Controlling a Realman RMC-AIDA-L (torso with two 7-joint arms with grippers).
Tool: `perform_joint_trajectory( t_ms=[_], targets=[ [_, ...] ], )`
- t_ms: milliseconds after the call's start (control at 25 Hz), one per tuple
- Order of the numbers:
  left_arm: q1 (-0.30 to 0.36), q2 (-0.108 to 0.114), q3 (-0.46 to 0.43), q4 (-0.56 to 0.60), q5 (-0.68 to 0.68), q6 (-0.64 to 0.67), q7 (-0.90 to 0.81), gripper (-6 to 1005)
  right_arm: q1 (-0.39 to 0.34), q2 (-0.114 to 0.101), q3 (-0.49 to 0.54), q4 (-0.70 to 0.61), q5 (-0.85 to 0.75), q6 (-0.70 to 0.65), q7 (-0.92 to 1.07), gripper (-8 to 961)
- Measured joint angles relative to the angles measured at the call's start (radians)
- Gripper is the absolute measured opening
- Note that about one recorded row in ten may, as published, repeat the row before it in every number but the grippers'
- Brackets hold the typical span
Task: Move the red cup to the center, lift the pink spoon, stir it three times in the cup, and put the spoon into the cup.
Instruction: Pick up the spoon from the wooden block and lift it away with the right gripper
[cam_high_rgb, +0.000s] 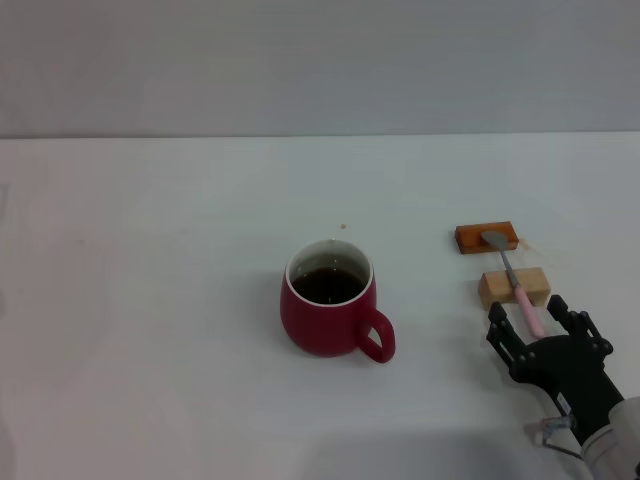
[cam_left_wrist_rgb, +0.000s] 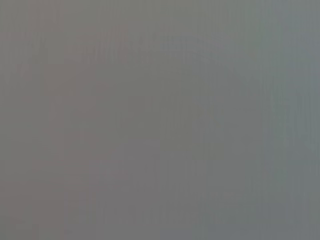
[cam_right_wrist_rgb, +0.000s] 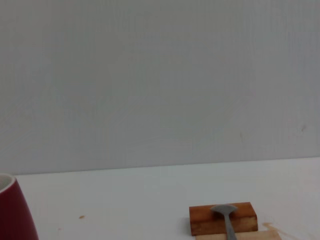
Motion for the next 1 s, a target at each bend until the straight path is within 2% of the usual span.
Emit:
perform_joint_trajectory(
  t_ms=[640, 1000],
  targets=[
    [0.008, -0.001, 0.000, 0.000, 0.000, 0.001, 0.000, 843, 0.001, 0.001, 0.006, 0.001, -0.002, 0.005, 0.009, 609],
    [0.011, -0.001, 0.000, 0.000, -0.001, 0.007, 0.000, 843, 0.011, 0.001, 0.006, 0.001, -0.003, 0.010, 0.011, 550]
  ],
)
